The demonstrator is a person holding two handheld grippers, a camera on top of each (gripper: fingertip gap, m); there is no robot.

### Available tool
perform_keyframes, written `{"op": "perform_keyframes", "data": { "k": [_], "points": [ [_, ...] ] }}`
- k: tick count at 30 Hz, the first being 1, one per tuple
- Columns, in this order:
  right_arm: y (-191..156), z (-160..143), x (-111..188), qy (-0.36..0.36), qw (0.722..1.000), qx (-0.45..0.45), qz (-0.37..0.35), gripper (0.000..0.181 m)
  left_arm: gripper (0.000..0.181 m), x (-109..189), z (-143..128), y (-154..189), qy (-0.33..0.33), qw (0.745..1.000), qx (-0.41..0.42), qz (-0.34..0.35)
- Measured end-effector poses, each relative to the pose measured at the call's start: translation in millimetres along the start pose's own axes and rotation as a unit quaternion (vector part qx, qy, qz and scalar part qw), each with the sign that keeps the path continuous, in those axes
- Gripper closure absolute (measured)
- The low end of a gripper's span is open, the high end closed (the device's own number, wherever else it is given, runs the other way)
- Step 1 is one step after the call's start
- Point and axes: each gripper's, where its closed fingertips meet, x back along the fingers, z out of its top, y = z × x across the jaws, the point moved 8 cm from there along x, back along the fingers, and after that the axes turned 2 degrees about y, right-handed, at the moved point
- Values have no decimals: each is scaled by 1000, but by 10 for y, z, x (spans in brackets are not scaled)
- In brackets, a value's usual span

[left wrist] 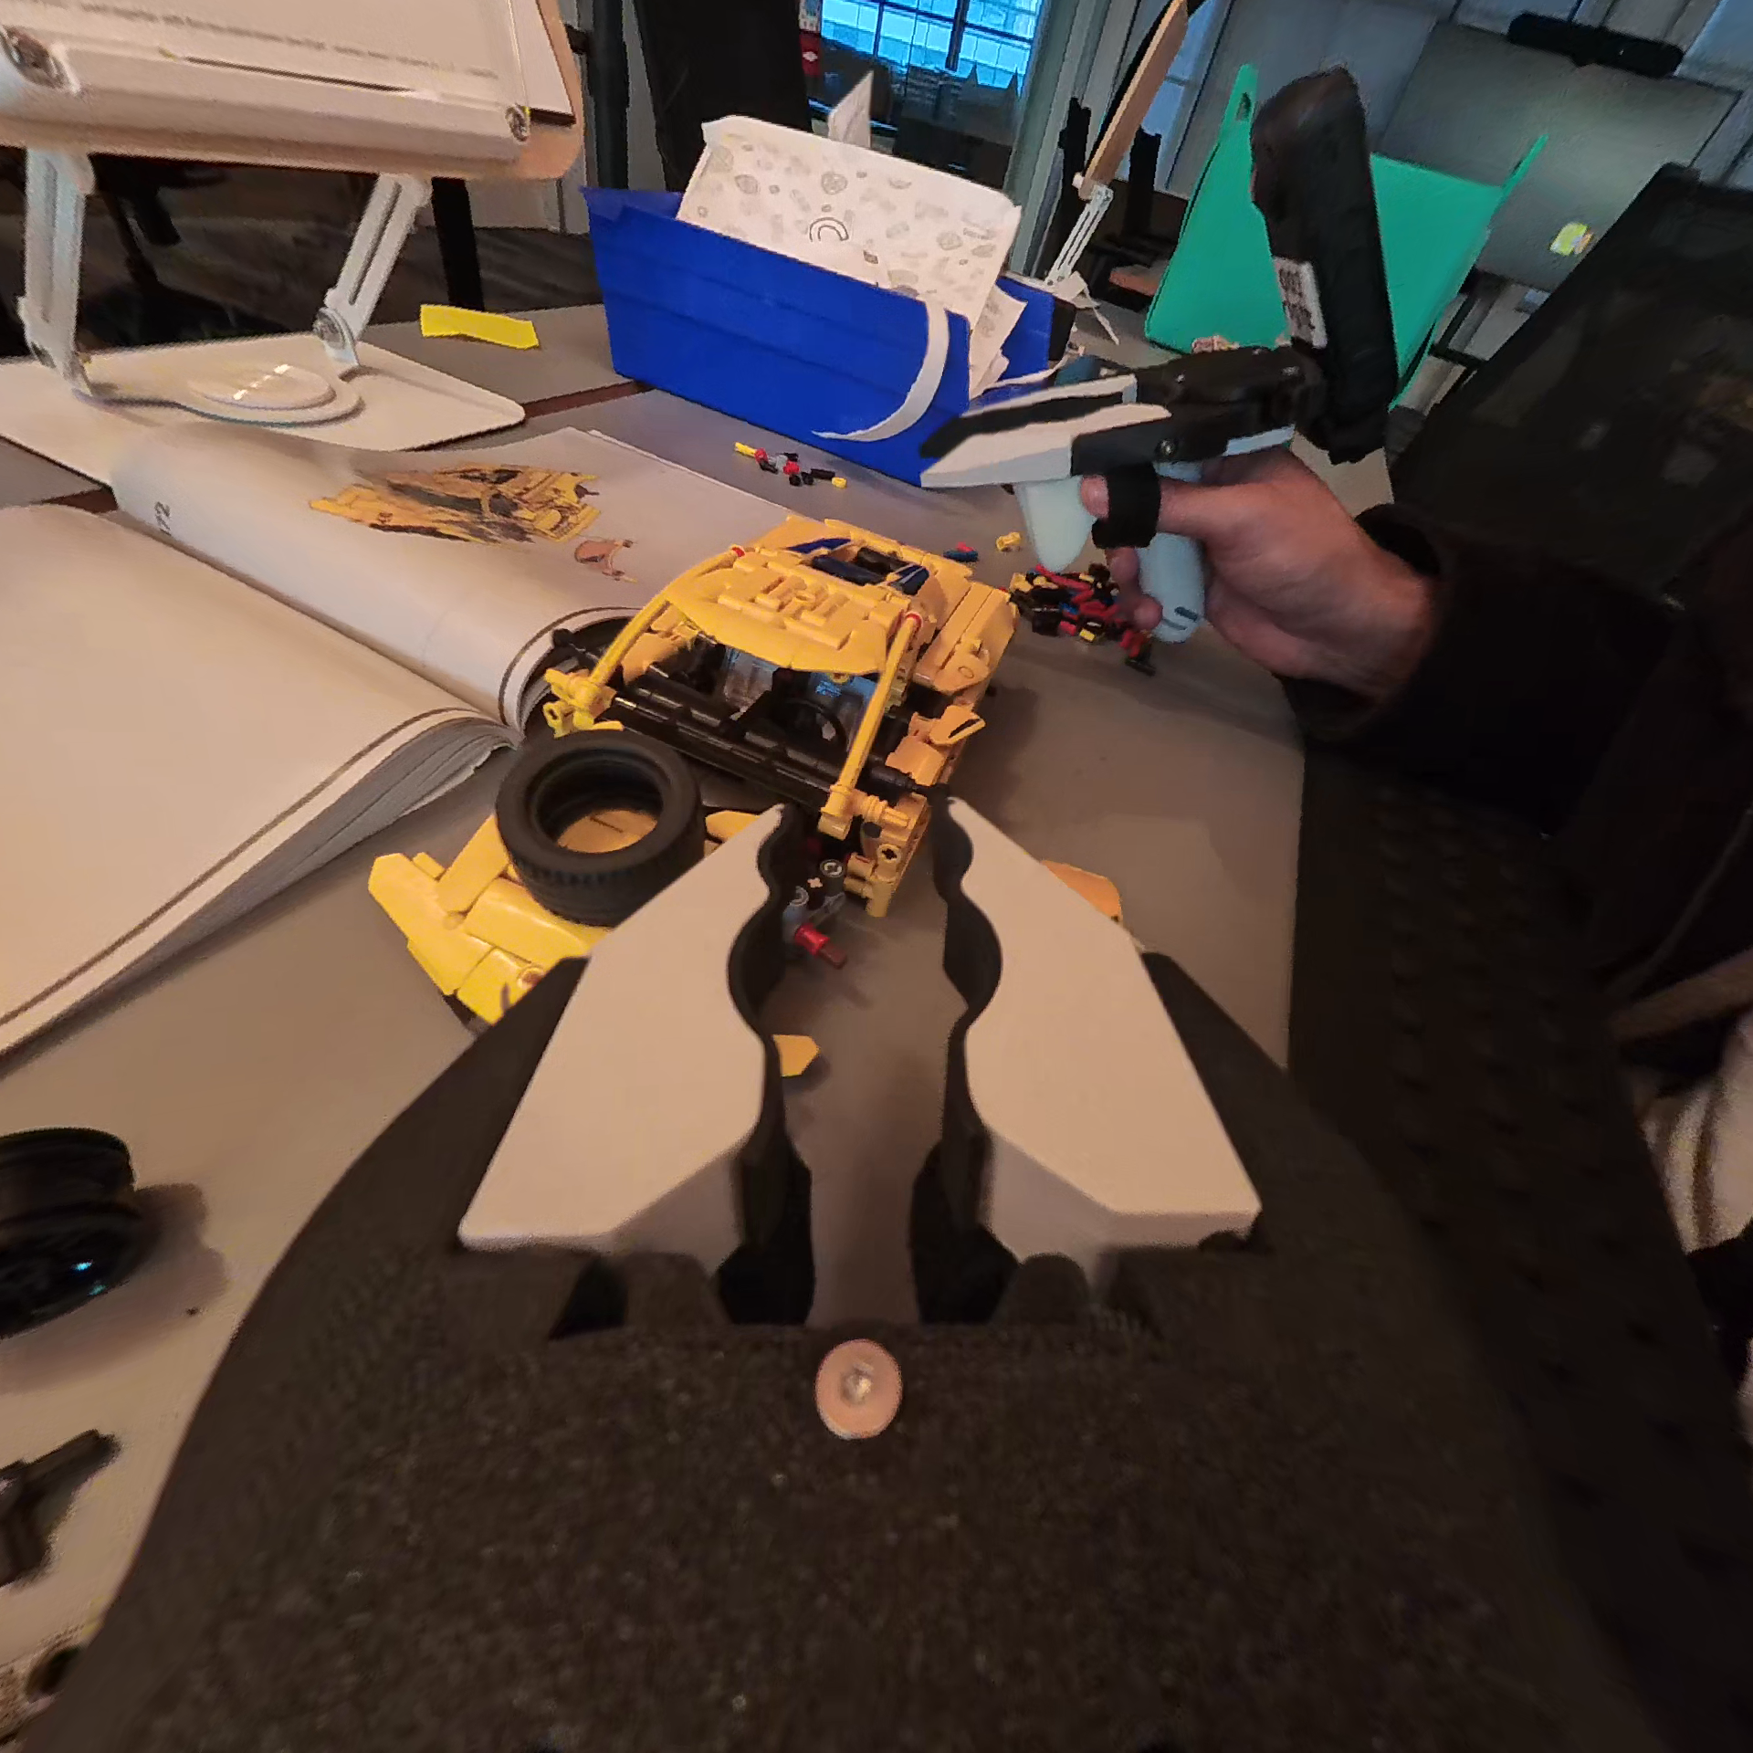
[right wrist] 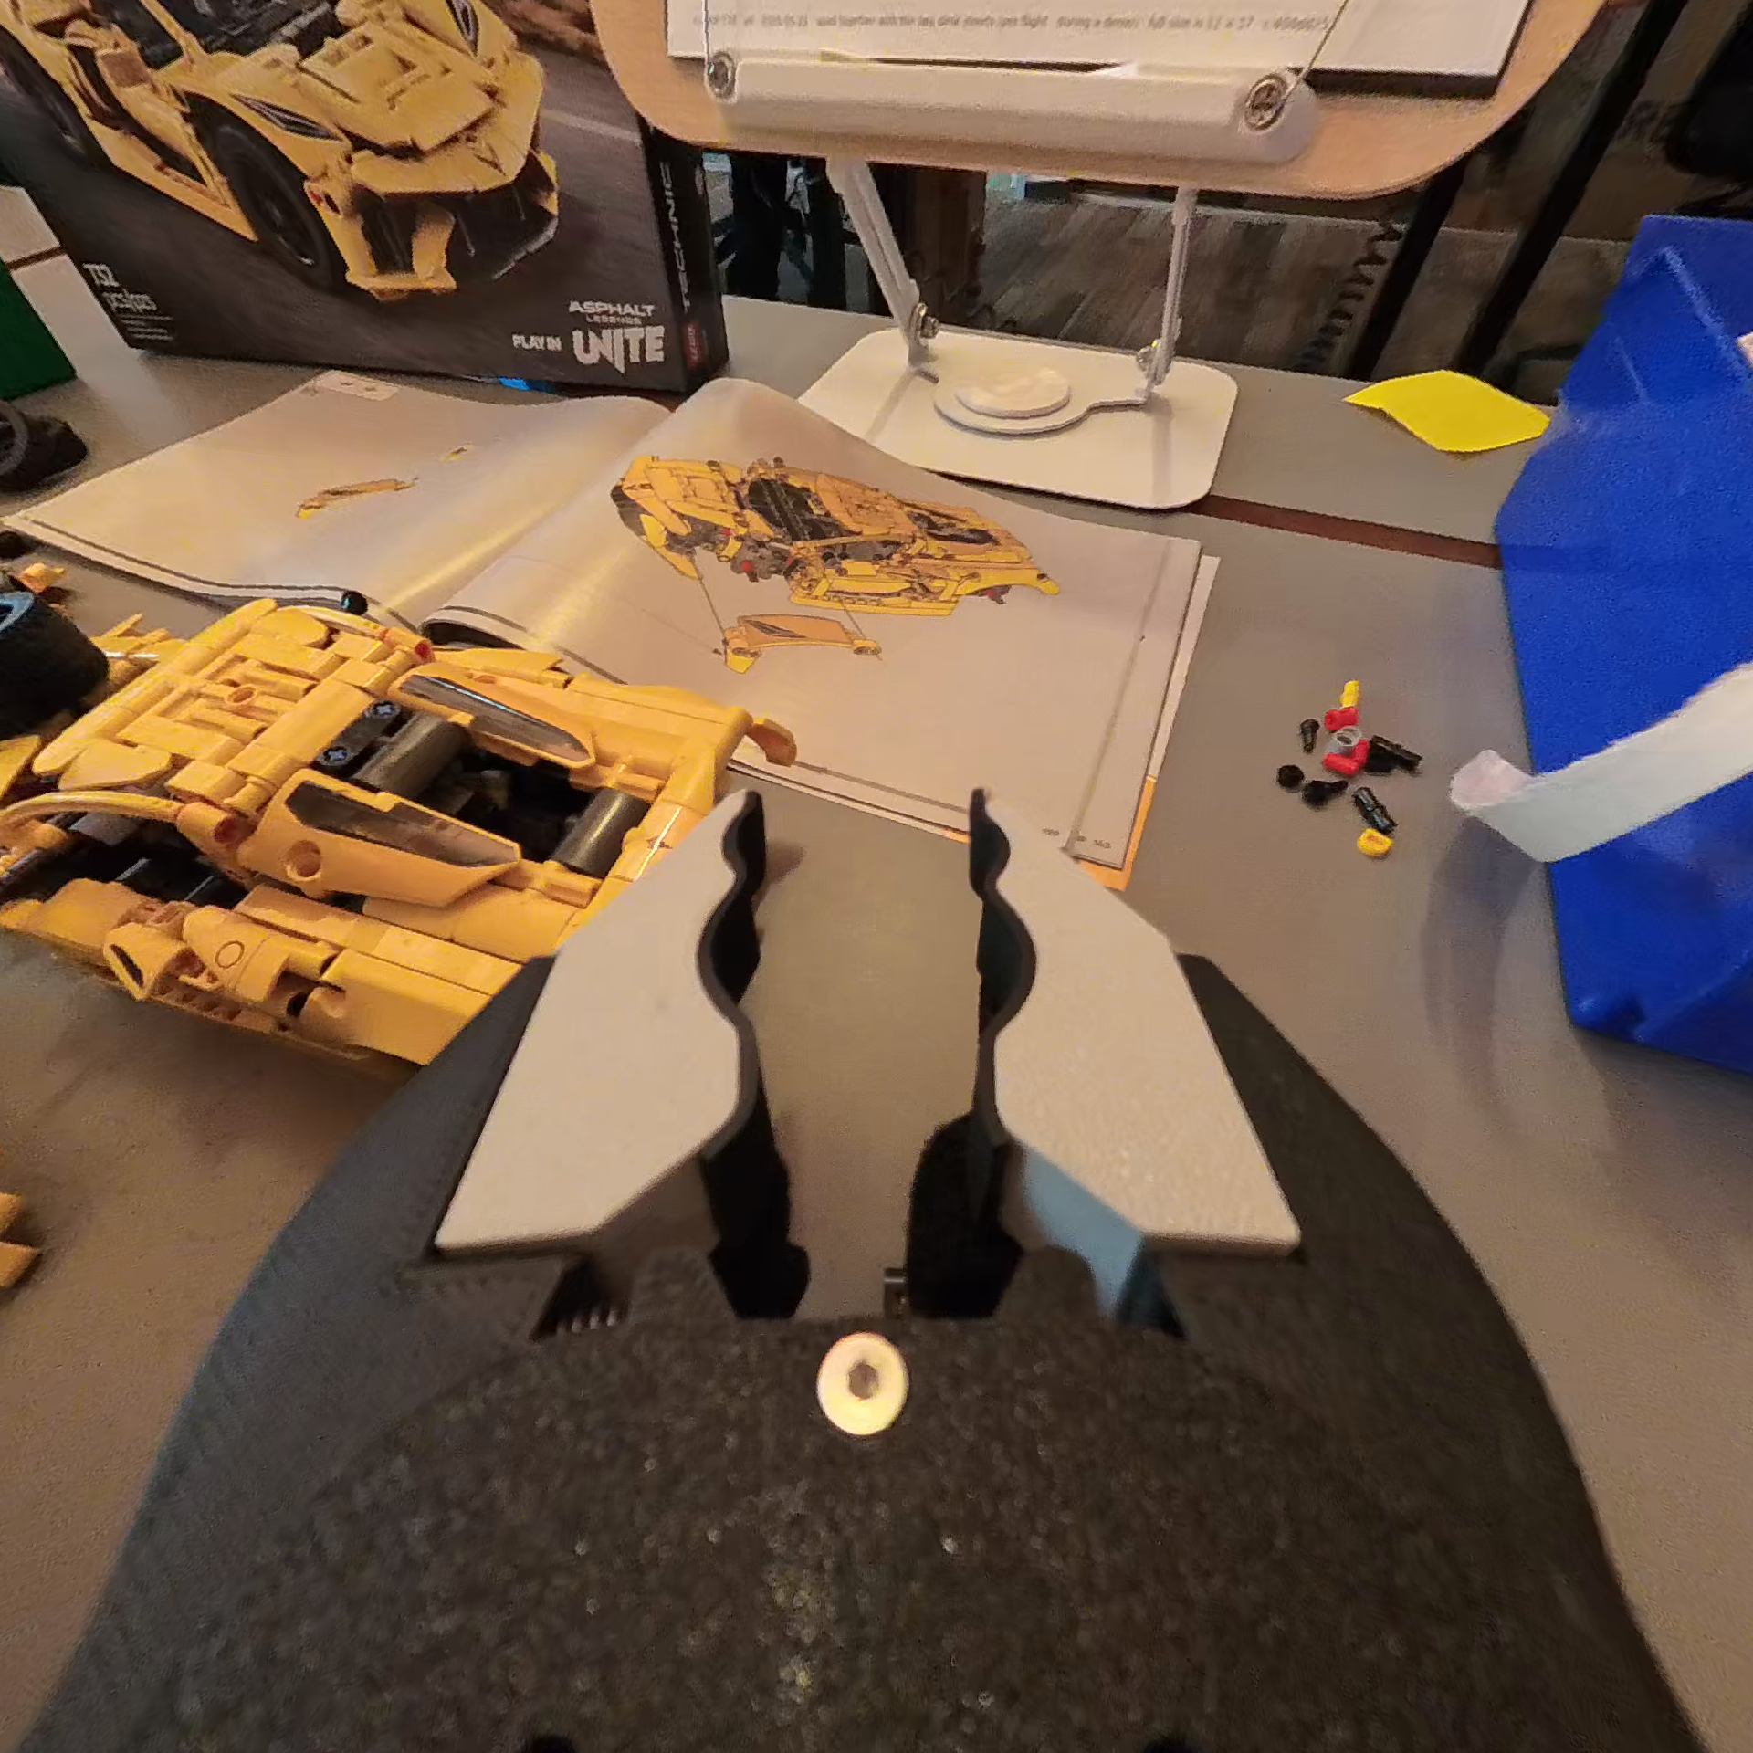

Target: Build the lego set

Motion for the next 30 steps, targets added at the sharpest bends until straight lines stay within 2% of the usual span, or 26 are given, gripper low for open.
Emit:
{"op": "perform_keyframes", "data": {
  "k": [6, 10, 17, 20, 23, 26, 27, 30],
  "points": [
    [-9, 14, 9, 17, 1000, -7, 21, 141, 154, 78, 35, -105, -11, 999, 32, 33],
    [-43, 0, -14, 12, 999, -11, 38, 142, 154, 79, 30, -141, -10, 999, 42, 22],
    [-69, -6, -38, 13, 999, -4, 47, 145, 154, 65, 0, -131, -7, 997, -61, 49],
    [-124, 68, 13, 40, 997, 4, 65, 146, 154, 136, 60, -175, 34, 993, -90, 69],
    [-384, 196, 117, 93, 982, 28, 162, 145, 154, 262, 134, -271, 79, 992, -43, 86],
    [-864, 224, 258, 126, 935, 92, 317, 151, 154, 367, 146, -380, 94, 990, 9, 103],
    [-1014, 160, 264, 110, 919, 113, 361, 152, 154, 396, 145, -405, 92, 989, 15, 113],
    [-1348, -111, 224, 4, 881, 142, 452, 146, 154, 434, 144, -411, 92, 987, 5, 132]
  ]
}}
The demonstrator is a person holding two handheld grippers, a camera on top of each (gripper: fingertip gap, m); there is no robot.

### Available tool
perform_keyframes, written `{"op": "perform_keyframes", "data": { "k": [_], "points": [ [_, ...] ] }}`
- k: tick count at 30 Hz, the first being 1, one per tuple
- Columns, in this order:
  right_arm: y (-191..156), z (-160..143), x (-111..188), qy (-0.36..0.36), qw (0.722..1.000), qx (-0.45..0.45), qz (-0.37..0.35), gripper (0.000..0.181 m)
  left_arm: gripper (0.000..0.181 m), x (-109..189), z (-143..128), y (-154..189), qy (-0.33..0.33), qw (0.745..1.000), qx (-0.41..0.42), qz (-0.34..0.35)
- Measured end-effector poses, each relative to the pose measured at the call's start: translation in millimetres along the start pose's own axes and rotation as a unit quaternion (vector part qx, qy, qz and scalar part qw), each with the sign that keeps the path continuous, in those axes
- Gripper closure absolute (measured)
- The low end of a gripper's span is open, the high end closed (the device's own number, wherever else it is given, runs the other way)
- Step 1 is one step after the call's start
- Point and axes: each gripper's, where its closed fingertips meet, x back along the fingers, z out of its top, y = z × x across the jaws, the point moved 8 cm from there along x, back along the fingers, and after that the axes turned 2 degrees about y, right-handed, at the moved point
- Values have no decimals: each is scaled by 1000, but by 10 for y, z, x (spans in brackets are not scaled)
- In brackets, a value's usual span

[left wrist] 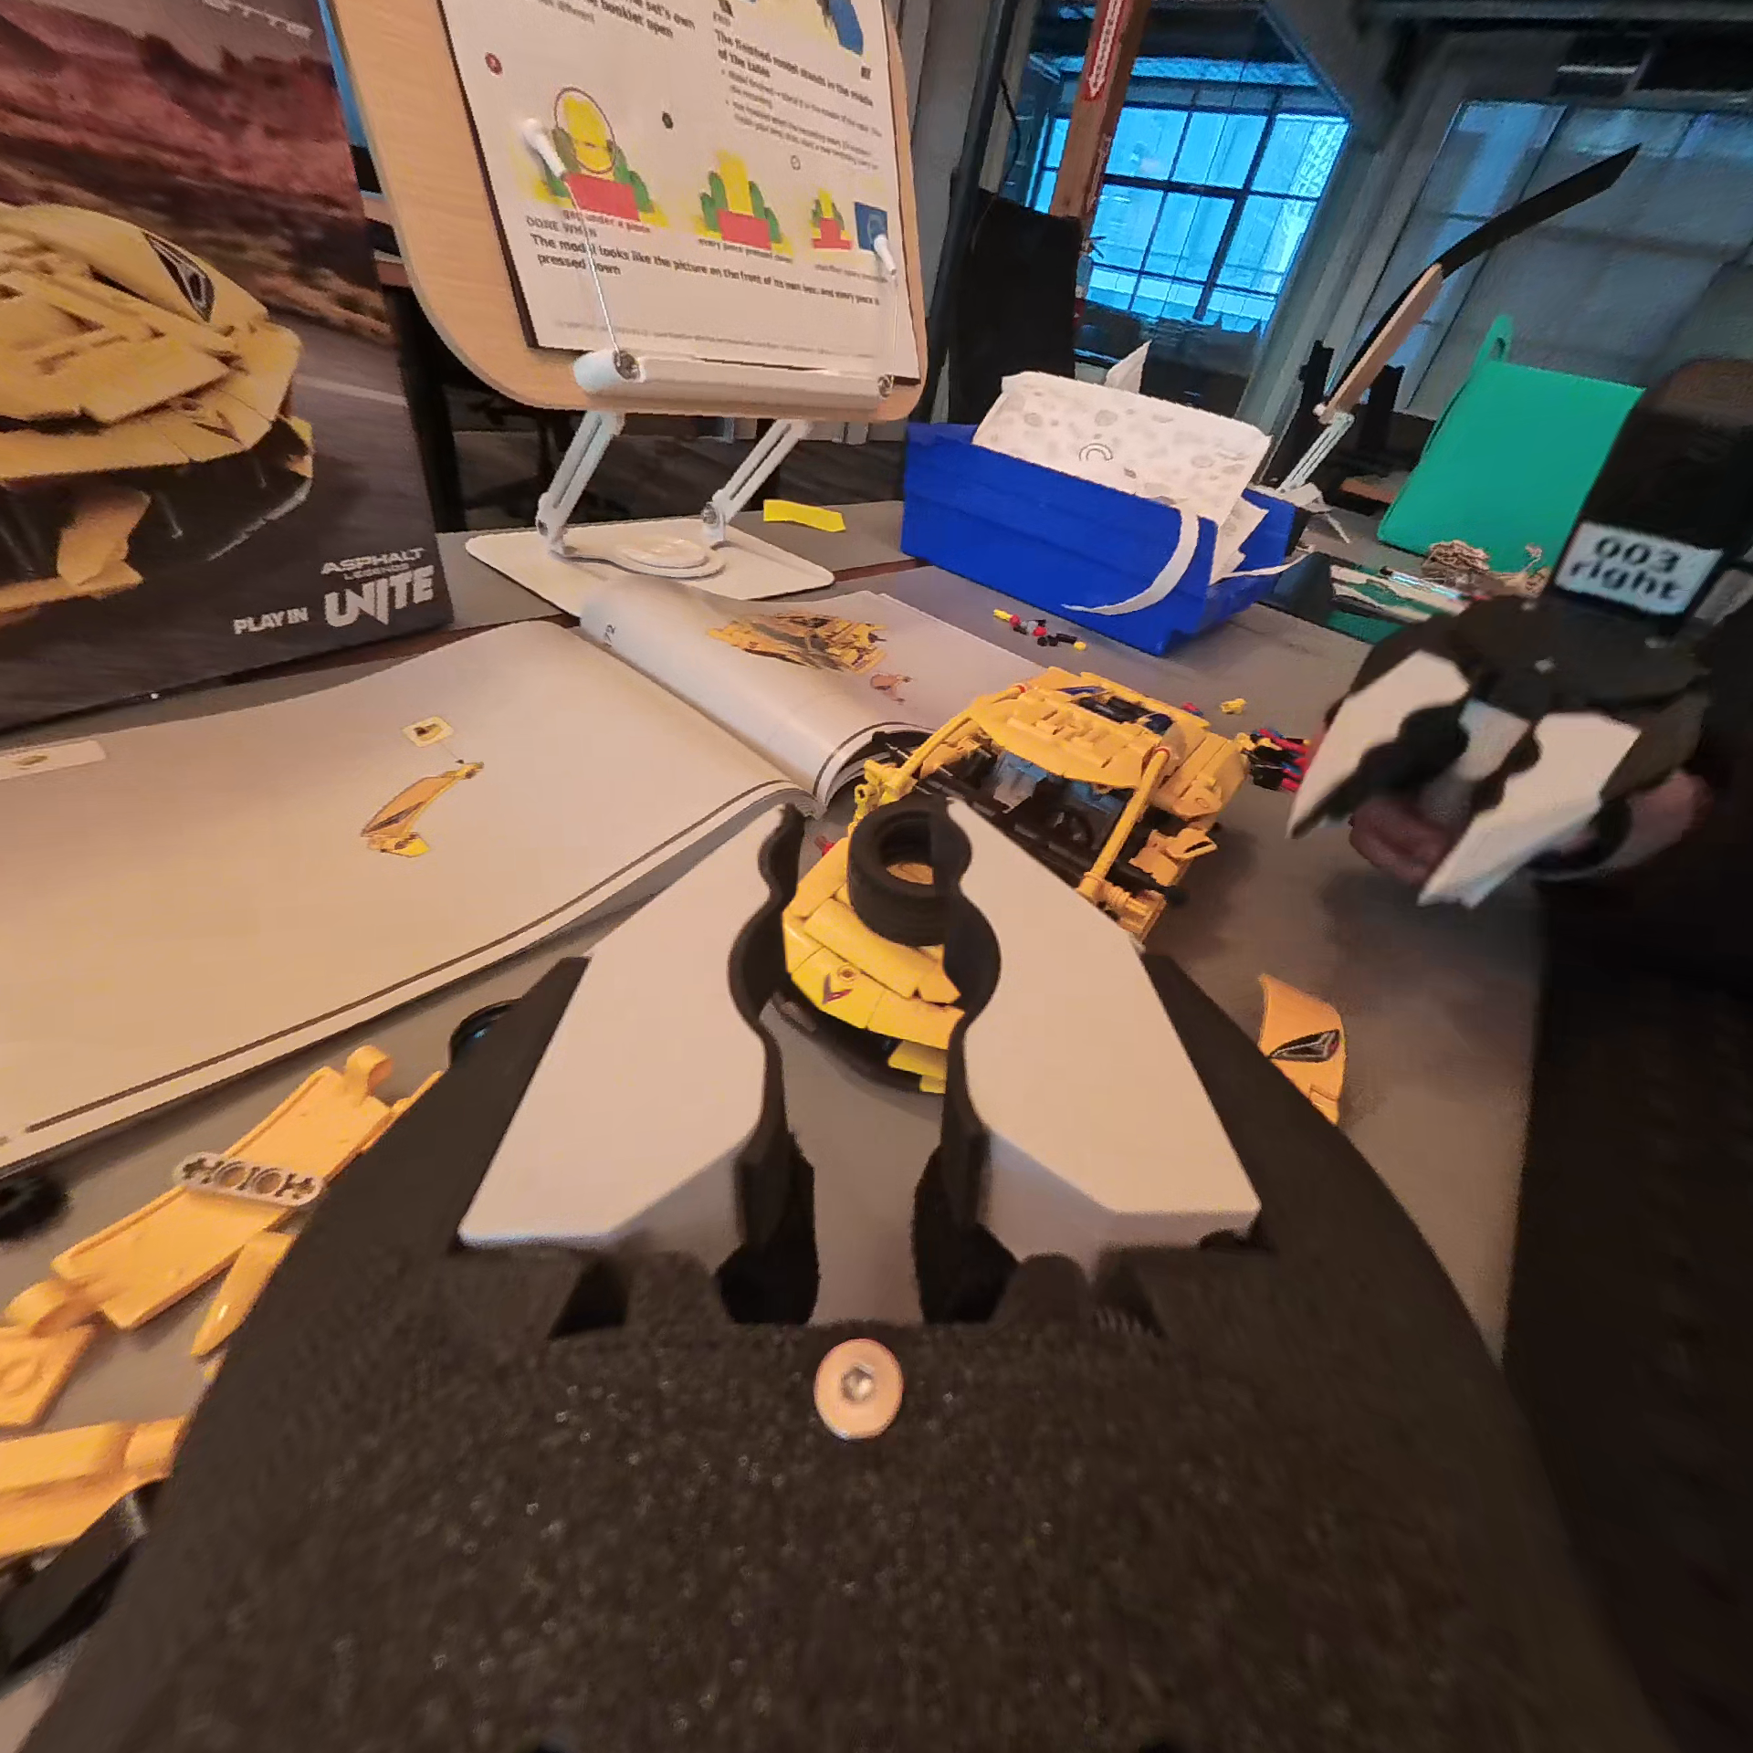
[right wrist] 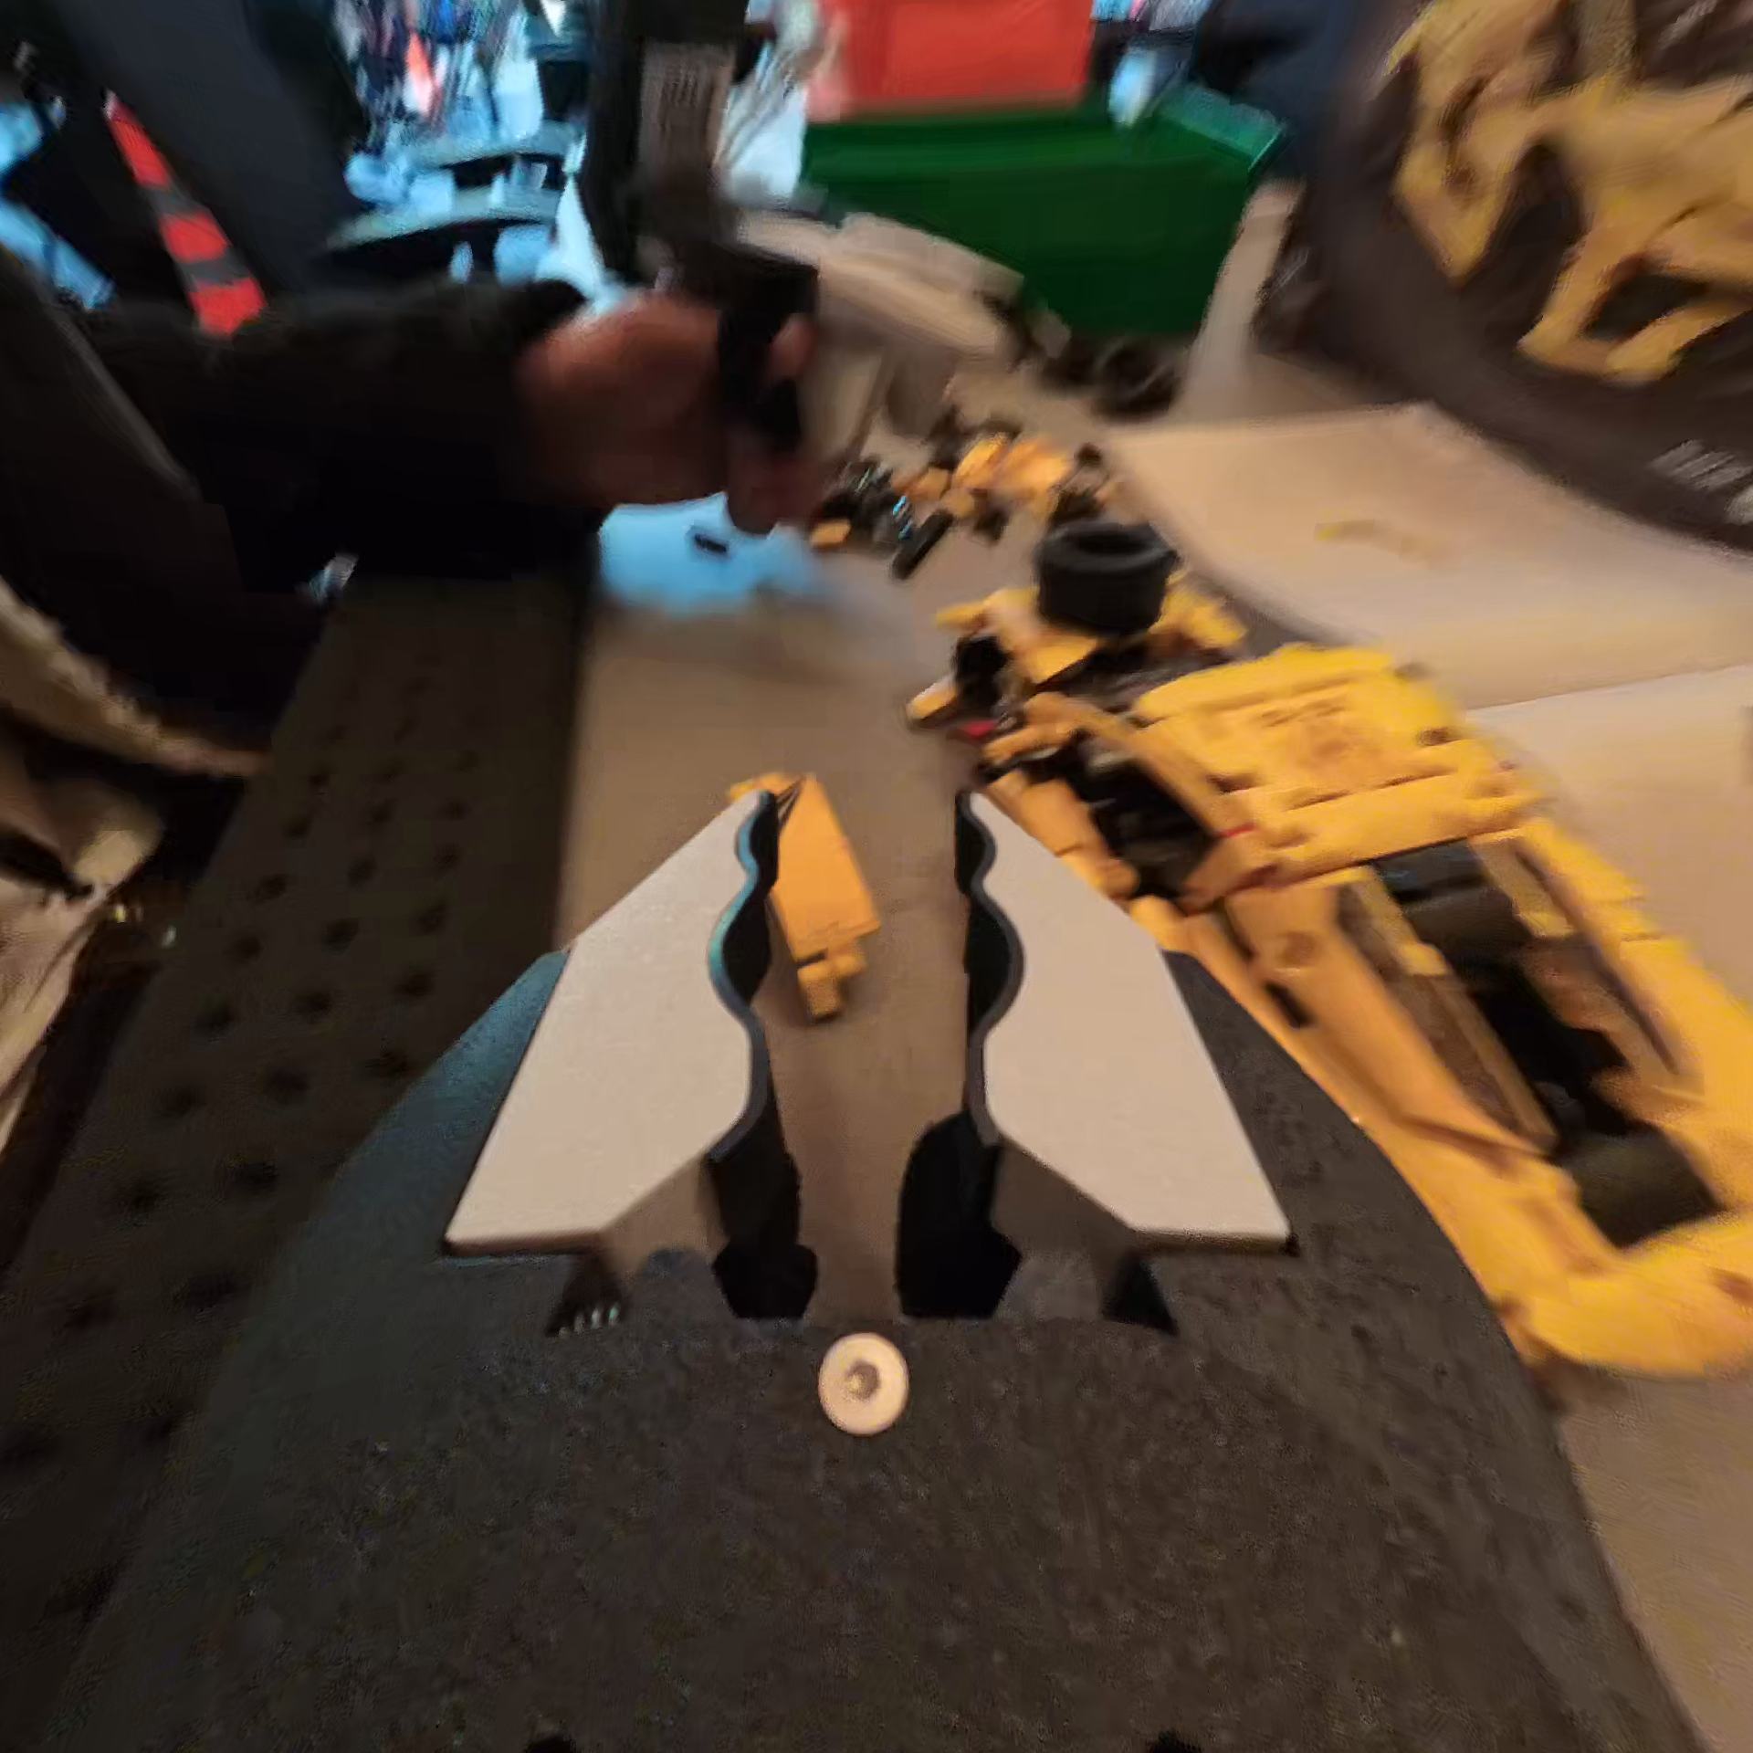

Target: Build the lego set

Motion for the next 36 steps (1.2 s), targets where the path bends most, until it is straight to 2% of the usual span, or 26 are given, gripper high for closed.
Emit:
{"op": "perform_keyframes", "data": {
  "k": [2, 8, 12, 20, 36],
  "points": [
    [-82, -88, -106, -46, 999, 11, 18, 146, 154, -8, -19, 29, -6, 1000, 3, -10],
    [-120, -211, -180, -104, 994, 16, 21, 153, 154, -80, -121, 151, -57, 998, -18, -36],
    [-141, -224, -187, -110, 993, 32, 9, 159, 154, -95, -126, 209, -59, 997, -33, -45],
    [-137, -280, -234, -145, 989, 36, 1, 156, 154, -106, -139, 212, -65, 996, -38, -51],
    [-137, -287, -236, -148, 988, 34, 0, 156, 154, -144, -194, 242, -87, 993, -51, -59]
  ]
}}
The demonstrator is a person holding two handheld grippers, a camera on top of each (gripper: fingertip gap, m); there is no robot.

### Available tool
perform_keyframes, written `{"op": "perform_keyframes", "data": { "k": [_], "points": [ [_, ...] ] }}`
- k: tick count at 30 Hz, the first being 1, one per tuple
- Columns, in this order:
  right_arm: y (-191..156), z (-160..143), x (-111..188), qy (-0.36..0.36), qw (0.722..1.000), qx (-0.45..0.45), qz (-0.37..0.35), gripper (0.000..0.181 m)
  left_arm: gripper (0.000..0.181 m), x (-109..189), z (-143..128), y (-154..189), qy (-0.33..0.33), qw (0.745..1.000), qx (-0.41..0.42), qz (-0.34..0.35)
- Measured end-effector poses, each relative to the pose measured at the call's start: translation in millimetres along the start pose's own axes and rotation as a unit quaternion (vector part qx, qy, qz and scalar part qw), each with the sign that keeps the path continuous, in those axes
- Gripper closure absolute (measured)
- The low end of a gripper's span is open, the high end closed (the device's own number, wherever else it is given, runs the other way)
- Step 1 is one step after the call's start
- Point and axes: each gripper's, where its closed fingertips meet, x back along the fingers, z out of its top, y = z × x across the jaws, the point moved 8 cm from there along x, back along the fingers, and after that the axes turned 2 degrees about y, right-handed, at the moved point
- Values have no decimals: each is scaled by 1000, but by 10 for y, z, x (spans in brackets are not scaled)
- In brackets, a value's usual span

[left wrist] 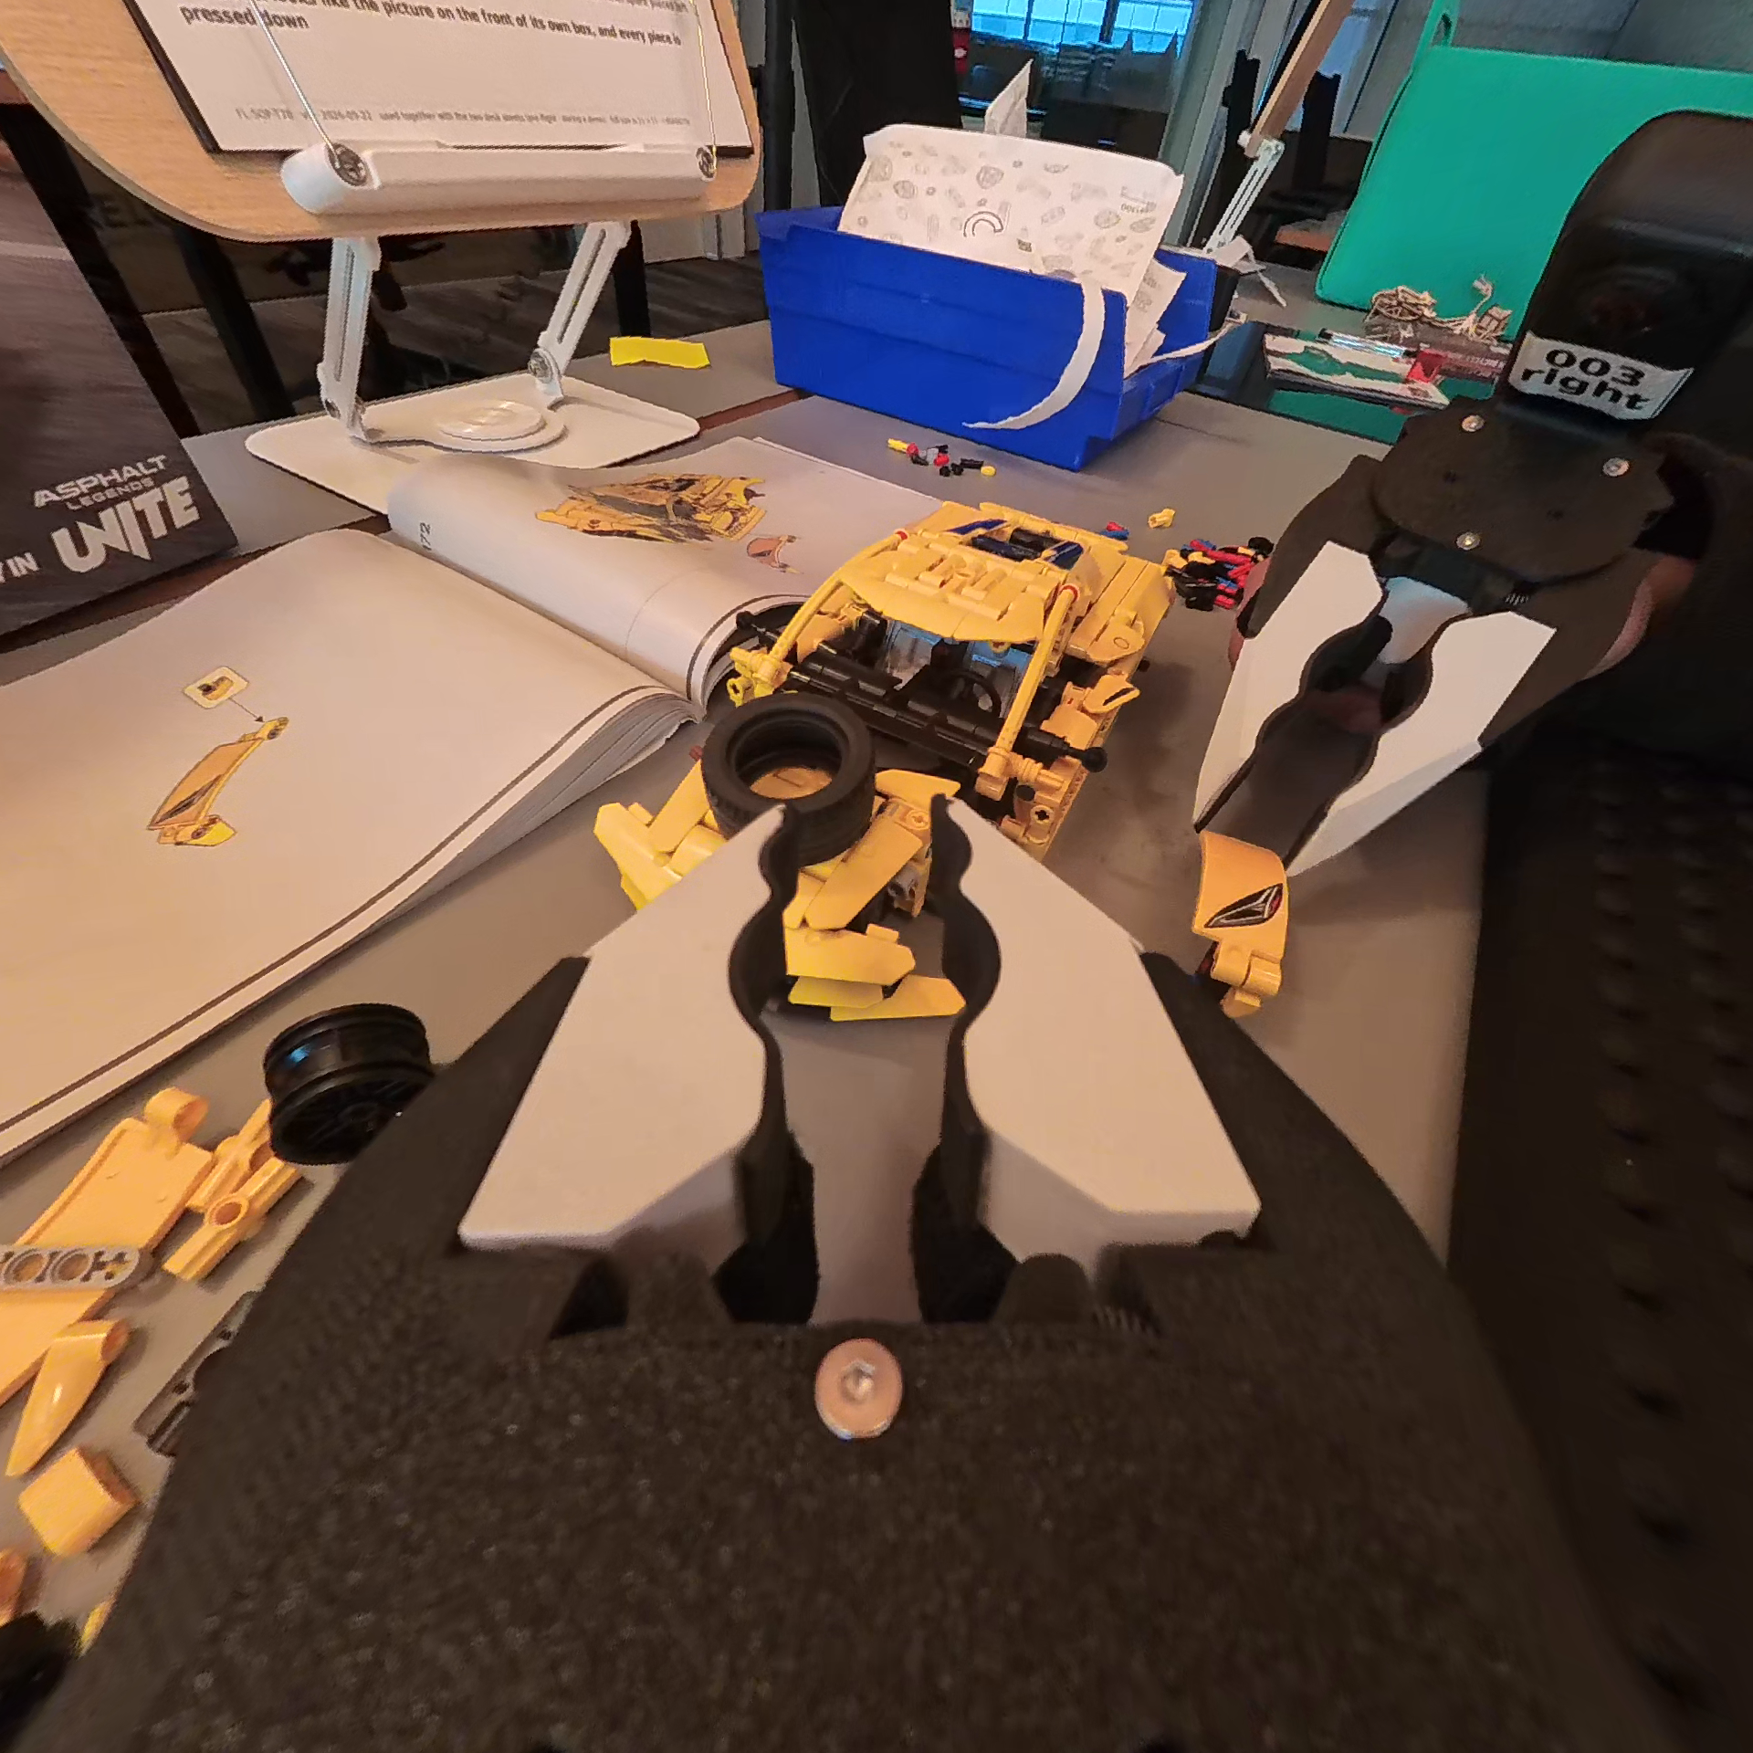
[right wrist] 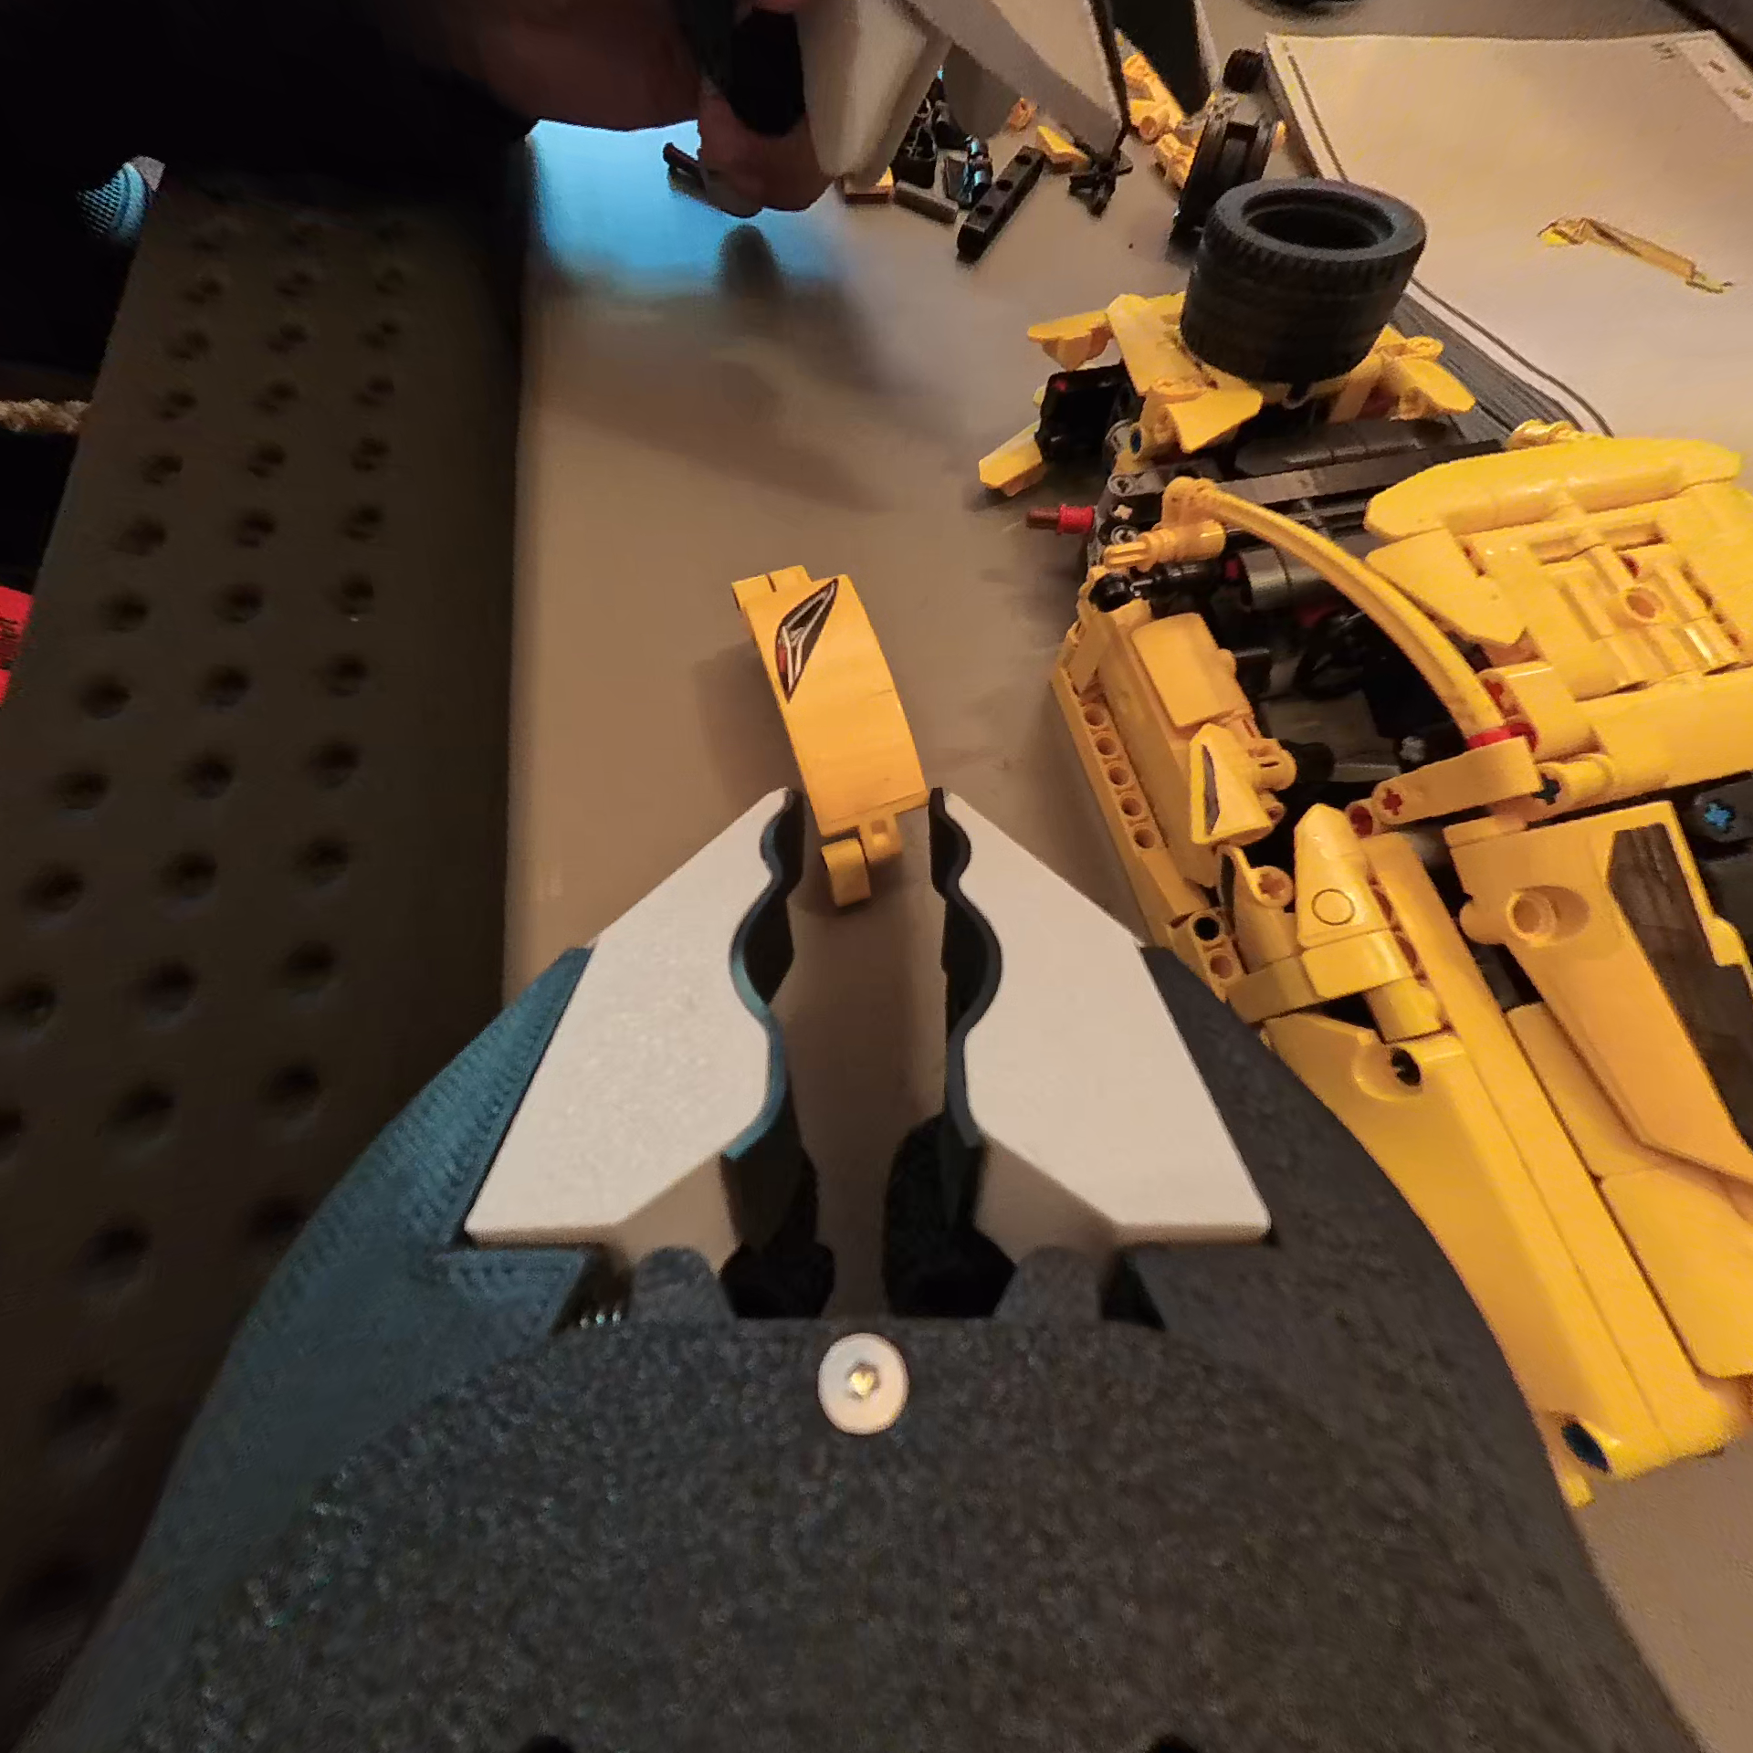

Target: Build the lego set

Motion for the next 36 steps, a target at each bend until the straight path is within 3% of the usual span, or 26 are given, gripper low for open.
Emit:
{"op": "perform_keyframes", "data": {
  "k": [7, 10, 20, 22, 25, 27, 32, 36],
  "points": [
    [-20, -42, -97, -46, 998, -9, 31, 144, 154, -20, -12, 31, -7, 1000, -11, -5],
    [-38, -27, -89, -39, 998, -8, 38, 158, 154, -25, -15, 41, -9, 1000, -15, -7],
    [21, 167, 99, 37, 997, 48, -52, 165, 154, -11, 5, 42, 2, 1000, -9, -11],
    [35, 276, 215, 55, 978, 132, -151, 165, 154, -3, 12, 37, 6, 1000, -5, -12],
    [-95, 452, 385, 71, 886, 329, -320, 166, 154, 6, 23, 31, 12, 1000, -1, -12],
    [-181, 495, 391, 57, 844, 390, -365, 165, 154, 5, 23, 32, 12, 1000, 0, -13],
    [-275, 537, 340, 44, 808, 442, -387, 165, 154, 5, 25, 37, 12, 1000, -2, -14],
    [-259, 517, 319, 45, 822, 430, -371, 166, 154, 6, 26, 38, 13, 1000, -1, -15]
  ]
}}
